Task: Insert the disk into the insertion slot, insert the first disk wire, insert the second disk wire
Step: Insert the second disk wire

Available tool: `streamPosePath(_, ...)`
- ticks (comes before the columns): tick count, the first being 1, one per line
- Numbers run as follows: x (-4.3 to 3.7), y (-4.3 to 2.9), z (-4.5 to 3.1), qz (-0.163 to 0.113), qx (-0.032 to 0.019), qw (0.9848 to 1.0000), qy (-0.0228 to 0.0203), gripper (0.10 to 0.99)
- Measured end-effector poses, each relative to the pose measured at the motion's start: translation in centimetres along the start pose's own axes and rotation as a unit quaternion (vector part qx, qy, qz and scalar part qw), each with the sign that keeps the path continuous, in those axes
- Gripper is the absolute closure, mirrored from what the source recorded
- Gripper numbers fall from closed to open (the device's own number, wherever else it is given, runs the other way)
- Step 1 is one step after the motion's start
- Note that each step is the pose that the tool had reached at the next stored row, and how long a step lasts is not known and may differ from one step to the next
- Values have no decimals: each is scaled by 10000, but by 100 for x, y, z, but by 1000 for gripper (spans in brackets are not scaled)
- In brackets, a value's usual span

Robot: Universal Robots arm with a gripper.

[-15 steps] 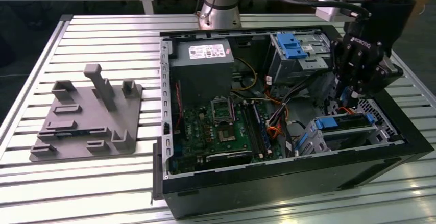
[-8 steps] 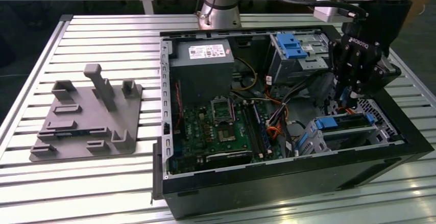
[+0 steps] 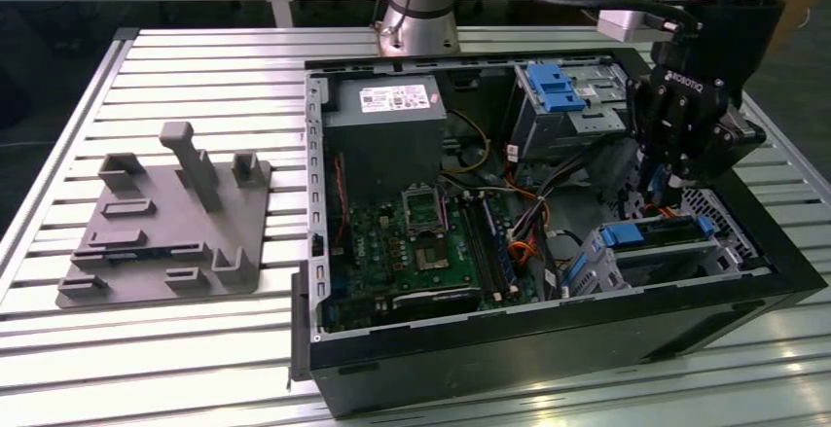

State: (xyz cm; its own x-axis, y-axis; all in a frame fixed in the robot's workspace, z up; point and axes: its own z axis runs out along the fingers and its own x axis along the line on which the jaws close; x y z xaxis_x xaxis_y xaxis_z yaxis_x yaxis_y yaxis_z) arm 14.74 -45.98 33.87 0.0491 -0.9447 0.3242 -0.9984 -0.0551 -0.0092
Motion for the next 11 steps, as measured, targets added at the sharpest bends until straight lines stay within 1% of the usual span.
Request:
streamPosePath(2,-14,-1,-4,-20,4,10000,52,729)
streamPosePath(3,-22,-1,-7,-35,10,10000,66,729)
streamPosePath(5,-40,0,-9,-52,28,9999,87,729)
streamPosePath(8,-64,5,0,-60,73,9999,110,729)
streamPosePath(9,-67,7,9,-63,81,9999,118,729)
streamPosePath(11,-72,9,21,-68,81,9998,147,729)
